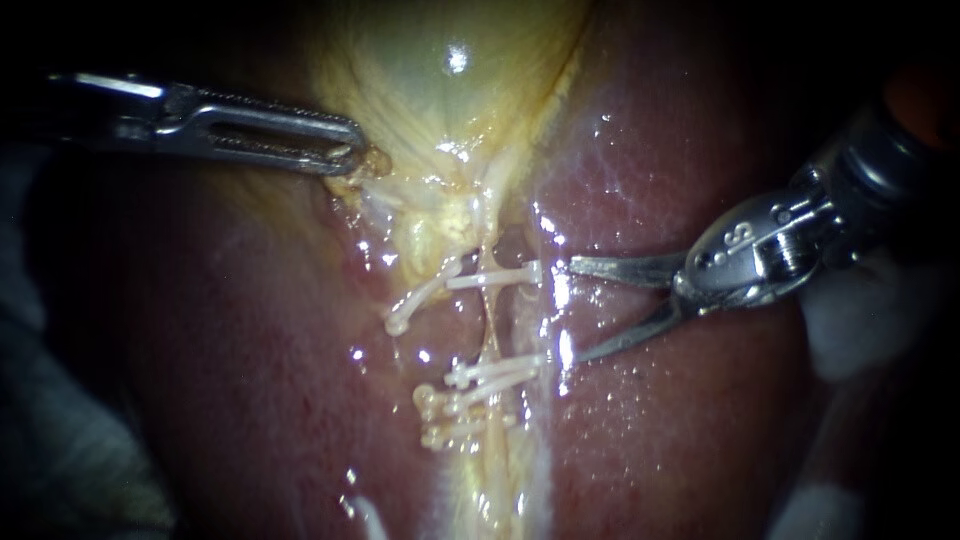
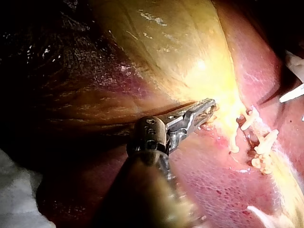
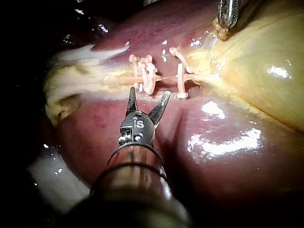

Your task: Go to the cutting position right tube

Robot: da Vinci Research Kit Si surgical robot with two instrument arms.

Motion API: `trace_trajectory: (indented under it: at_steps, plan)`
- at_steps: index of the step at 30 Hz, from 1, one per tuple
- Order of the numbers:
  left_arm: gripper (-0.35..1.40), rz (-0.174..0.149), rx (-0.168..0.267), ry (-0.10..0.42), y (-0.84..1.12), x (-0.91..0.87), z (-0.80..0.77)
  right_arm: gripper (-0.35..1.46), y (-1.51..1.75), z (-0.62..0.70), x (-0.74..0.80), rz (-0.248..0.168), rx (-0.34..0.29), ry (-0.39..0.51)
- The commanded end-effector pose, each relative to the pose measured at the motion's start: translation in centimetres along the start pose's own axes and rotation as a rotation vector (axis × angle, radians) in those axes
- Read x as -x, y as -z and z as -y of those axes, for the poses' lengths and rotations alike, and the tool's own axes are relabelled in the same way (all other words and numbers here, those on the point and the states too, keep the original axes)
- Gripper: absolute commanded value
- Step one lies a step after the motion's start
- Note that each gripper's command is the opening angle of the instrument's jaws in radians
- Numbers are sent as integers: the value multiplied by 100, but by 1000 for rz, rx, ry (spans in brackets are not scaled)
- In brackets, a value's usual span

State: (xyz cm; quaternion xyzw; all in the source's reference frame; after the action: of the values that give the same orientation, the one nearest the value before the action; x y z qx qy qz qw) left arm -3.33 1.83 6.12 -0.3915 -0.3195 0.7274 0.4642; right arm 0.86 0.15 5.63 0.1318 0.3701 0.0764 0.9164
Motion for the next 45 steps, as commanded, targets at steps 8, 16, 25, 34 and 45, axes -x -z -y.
trace_trajectory:
  at_steps: [8,16,25,34,45]
  plan:
    - [-35,-48,-18,19,64,-29,-27,144,-1,0,-1,-2,-9,-1]
    - [-35,-56,-23,16,66,-26,-36,140,-19,-2,-3,-20,-93,-36]
    - [-35,-55,-23,16,66,-26,-36,137,-62,-1,20,-59,-247,-206]
    - [-35,-55,-23,16,66,-26,-36,137,-102,-17,34,-81,-315,-311]
    - [-35,-55,-23,16,66,-26,-36,130,-138,-11,31,-123,-428,-412]
